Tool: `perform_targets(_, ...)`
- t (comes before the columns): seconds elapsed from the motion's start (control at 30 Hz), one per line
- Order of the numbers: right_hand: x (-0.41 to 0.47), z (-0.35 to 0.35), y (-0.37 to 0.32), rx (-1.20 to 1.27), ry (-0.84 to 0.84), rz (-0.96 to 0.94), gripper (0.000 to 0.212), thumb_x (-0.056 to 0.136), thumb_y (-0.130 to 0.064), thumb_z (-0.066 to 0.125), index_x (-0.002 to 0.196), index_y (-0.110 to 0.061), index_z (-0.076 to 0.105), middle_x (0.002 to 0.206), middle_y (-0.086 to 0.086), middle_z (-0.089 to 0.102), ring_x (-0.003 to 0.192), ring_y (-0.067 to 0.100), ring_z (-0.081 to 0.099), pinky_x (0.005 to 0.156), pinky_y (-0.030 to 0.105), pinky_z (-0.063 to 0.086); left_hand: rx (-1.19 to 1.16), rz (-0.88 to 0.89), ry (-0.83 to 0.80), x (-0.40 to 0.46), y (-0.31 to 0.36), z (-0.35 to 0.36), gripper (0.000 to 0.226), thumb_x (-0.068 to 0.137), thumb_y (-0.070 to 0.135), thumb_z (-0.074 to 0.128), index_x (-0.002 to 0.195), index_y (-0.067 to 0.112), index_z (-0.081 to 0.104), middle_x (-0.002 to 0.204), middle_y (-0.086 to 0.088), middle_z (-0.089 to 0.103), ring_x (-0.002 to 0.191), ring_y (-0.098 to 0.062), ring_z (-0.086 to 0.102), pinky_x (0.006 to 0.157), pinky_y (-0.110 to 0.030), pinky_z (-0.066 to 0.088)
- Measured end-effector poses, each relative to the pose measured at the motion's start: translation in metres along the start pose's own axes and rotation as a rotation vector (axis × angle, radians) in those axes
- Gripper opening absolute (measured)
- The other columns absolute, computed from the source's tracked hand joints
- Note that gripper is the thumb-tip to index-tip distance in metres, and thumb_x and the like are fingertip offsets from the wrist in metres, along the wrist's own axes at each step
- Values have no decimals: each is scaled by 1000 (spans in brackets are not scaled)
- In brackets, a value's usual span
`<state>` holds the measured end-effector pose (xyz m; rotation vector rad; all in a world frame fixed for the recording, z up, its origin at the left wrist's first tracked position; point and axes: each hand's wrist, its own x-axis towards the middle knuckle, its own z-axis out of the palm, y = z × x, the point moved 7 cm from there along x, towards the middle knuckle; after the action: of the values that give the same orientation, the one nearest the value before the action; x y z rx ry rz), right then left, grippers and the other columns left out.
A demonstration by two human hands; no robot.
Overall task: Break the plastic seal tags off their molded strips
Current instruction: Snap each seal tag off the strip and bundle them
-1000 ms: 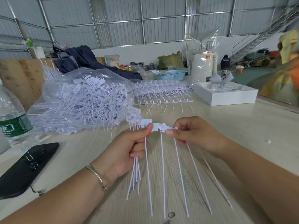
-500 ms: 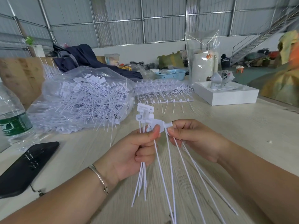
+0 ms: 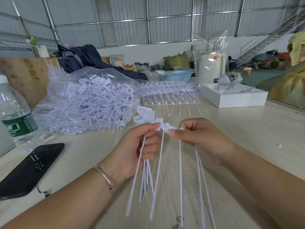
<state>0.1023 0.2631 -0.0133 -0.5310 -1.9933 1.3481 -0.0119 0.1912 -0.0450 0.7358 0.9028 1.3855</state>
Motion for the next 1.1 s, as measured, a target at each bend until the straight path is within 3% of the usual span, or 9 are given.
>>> perform_targets(0.17,2,-16,2,62,58,6,38,58,-34,81,69,-7,57,53,-2,32,50,11,25,47,18,21,61,-6,72,0,-4,-6,20,81,25,61,69,15,49,57,4,37,35,-3,25,31,-14,10)
perform_targets(0.33,2,-22,2,67,10,-24,20,74,-8,74,93,-1,69,56,8,37,50,11,35,46,12,31,179,62,137,1,-2,-8,15,81,26,63,78,12,60,51,6,30,35,-2,21,31,-14,13)
perform_targets(0.47,4,-20,4,72,-34,-24,18,73,-5,74,90,0,72,58,9,38,49,11,34,47,14,29,218,93,191,1,2,-15,9,75,22,67,71,15,65,50,7,22,35,-3,17,31,-15,11)
perform_targets(0.57,5,-24,5,69,-42,9,7,75,4,71,82,3,72,49,-1,43,46,7,31,44,13,26,247,74,184,1,3,-17,9,71,19,67,63,17,63,48,9,19,33,-2,15,29,-15,10)
perform_targets(0.73,5,-42,5,21,12,45,10,75,0,68,71,-8,73,49,0,42,46,8,32,44,14,26,218,86,165,-1,8,-21,21,65,10,69,57,20,53,54,8,19,35,-3,16,33,-16,9)
perform_targets(0.83,5,-38,4,64,21,25,15,64,-10,60,73,-8,71,58,10,41,49,10,35,45,15,29,223,100,148,0,3,-17,30,63,4,72,59,21,47,55,8,24,37,-2,20,32,-13,14)
perform_targets(0.97,5,-23,2,83,-44,-2,18,61,-9,55,72,-6,68,63,11,48,53,12,37,50,21,28,227,22,211,2,-6,-17,32,78,33,67,70,22,38,58,6,20,39,-3,18,31,-14,15)
perform_targets(1.03,5,-19,2,56,-58,-9,8,68,-2,62,72,-7,66,61,8,51,53,13,38,52,25,27,183,-23,237,2,-10,-20,41,86,55,53,69,22,36,58,6,22,38,-4,19,31,-14,12)
perform_targets(1.1,5,-18,3,51,-66,-38,15,77,10,64,76,-5,65,61,6,56,51,11,43,51,22,30,164,-37,239,2,-12,-21,47,88,62,45,68,20,40,59,5,22,38,-4,18,34,-15,8)
